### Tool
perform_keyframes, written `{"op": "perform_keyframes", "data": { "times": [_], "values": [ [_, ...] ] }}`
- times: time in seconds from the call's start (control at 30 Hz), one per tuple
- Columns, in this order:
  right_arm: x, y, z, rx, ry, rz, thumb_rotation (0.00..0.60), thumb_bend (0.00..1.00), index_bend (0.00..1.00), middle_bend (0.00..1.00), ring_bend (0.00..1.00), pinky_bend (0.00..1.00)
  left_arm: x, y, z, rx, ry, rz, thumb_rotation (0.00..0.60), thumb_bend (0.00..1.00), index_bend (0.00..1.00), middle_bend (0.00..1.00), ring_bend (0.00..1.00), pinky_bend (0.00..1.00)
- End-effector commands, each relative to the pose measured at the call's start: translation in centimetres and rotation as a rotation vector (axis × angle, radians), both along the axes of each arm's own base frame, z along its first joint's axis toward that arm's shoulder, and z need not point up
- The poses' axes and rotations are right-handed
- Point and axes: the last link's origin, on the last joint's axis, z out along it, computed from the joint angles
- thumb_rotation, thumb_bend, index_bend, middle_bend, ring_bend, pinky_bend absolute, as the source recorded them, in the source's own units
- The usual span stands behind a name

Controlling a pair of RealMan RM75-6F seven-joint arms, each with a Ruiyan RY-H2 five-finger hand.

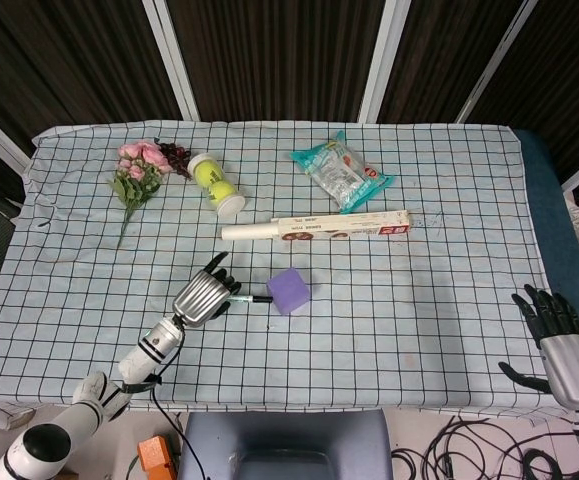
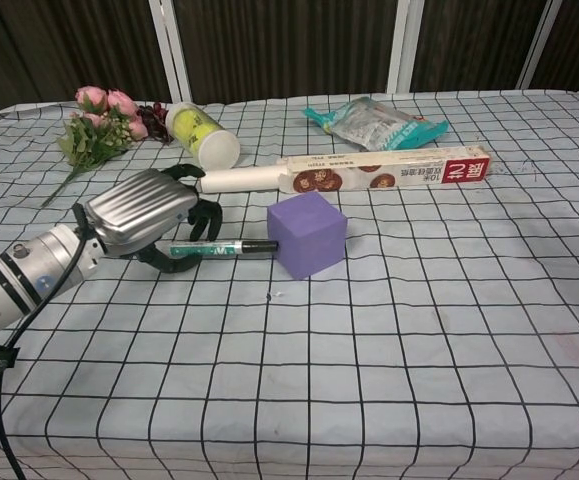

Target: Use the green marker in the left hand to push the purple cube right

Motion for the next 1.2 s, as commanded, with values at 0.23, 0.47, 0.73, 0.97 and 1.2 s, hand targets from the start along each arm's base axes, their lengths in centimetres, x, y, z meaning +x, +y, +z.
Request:
{"op": "perform_keyframes", "data": {
  "times": [0.23, 0.47, 0.73, 0.97, 1.2],
  "values": [
    [0.0, 0.1, 0.1, -0.004, -0.004, -0.001, 0.6, 0.3, 0.0, 0.0, 0.0, 0.0, -4.6, 0.3, 4.8, 0.085, -0.009, 0.072, 0.6, 0.5, 0.75, 0.75, 0.43, 0.13],
    [0.0, -0.1, -0.2, 0.006, 0.001, -0.005, 0.6, 0.31, 0.0, 0.0, 0.0, 0.0, -10.9, -0.2, 8.2, 0.11, 0.03, 0.249, 0.6, 0.49, 0.74, 0.75, 0.43, 0.12],
    [0.1, -0.5, -0.7, 0.018, 0.012, -0.015, 0.6, 0.31, 0.0, 0.0, 0.0, 0.0, -13.5, -0.9, 9.3, 0.11, 0.021, 0.327, 0.6, 0.45, 0.52, 0.6, 0.34, 0.12],
    [0.1, -0.5, -0.6, 0.011, 0.011, -0.014, 0.6, 0.31, 0.0, 0.0, 0.0, 0.0, -13.5, -0.6, 9.1, 0.106, -0.009, 0.358, 0.6, 0.36, 0.1, 0.33, 0.14, 0.11],
    [0.1, -0.5, -0.5, 0.014, 0.007, -0.014, 0.6, 0.31, 0.0, 0.0, 0.0, 0.0, -13.7, -1.0, 9.5, 0.118, -0.028, 0.366, 0.6, 0.33, 0.0, 0.2, 0.07, 0.11]
  ]
}}
